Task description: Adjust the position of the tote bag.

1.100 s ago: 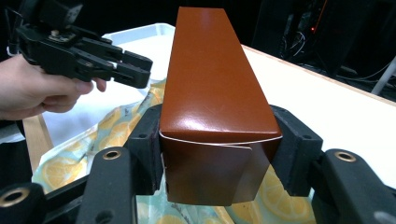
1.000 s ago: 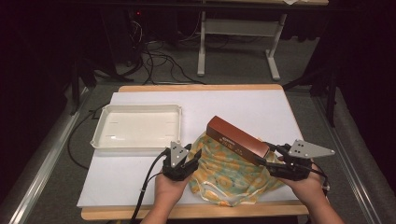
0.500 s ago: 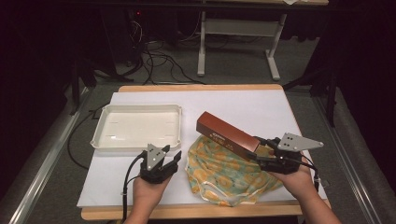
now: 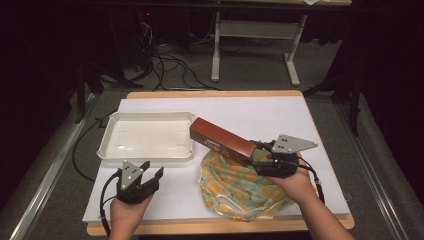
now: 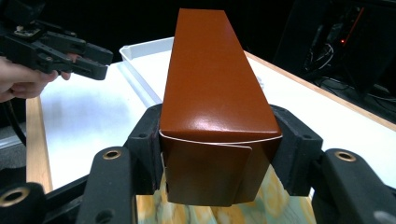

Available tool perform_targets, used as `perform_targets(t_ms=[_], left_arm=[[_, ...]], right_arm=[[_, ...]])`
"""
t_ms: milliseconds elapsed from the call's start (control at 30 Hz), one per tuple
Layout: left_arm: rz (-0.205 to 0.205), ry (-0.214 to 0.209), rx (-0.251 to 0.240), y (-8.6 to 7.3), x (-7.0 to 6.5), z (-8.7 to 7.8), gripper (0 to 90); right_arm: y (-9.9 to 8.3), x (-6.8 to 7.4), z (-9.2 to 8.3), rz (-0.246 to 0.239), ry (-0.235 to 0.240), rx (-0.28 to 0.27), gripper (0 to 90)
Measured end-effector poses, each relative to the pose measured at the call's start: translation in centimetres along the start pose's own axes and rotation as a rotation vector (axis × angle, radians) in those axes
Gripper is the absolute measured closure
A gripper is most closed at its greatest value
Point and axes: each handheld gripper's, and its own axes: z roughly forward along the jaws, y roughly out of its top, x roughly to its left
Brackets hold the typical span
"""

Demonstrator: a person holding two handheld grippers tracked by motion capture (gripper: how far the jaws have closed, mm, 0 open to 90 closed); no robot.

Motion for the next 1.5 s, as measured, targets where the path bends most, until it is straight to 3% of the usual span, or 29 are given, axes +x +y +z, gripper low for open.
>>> perform_targets(t_ms=[167, 300, 500, 600, 867, 1100, 1500], left_arm=[[-0.004, 0.022, -0.005, -0.9, 0.9, -0.8, 46.7], [-0.033, 0.028, -0.011, -1.6, 1.5, -1.2, 46.4], [-0.073, 0.028, -0.030, -2.0, 2.4, -1.7, 46.2], [-0.068, 0.037, -0.033, -2.1, 2.6, -2.0, 45.7], [-0.100, 0.042, -0.051, -2.4, 3.2, -2.3, 45.7], [-0.098, 0.040, -0.050, -2.4, 3.2, -2.2, 45.8], [-0.104, 0.041, -0.048, -2.5, 3.2, -2.2, 46.1]], right_arm=[[0.8, 0.3, 2.3, -0.008, 0.026, 0.005, 44.4], [1.5, 0.7, 4.5, -0.013, 0.048, 0.014, 44.4], [2.5, 1.5, 8.3, -0.026, 0.083, 0.029, 44.5], [2.9, 1.9, 10.2, -0.031, 0.103, 0.033, 44.5], [3.3, 2.6, 14.6, -0.038, 0.142, 0.041, 44.5], [3.4, 2.9, 16.9, -0.020, 0.150, 0.048, 44.5], [3.0, 2.7, 19.5, -0.039, 0.174, 0.060, 44.5]])
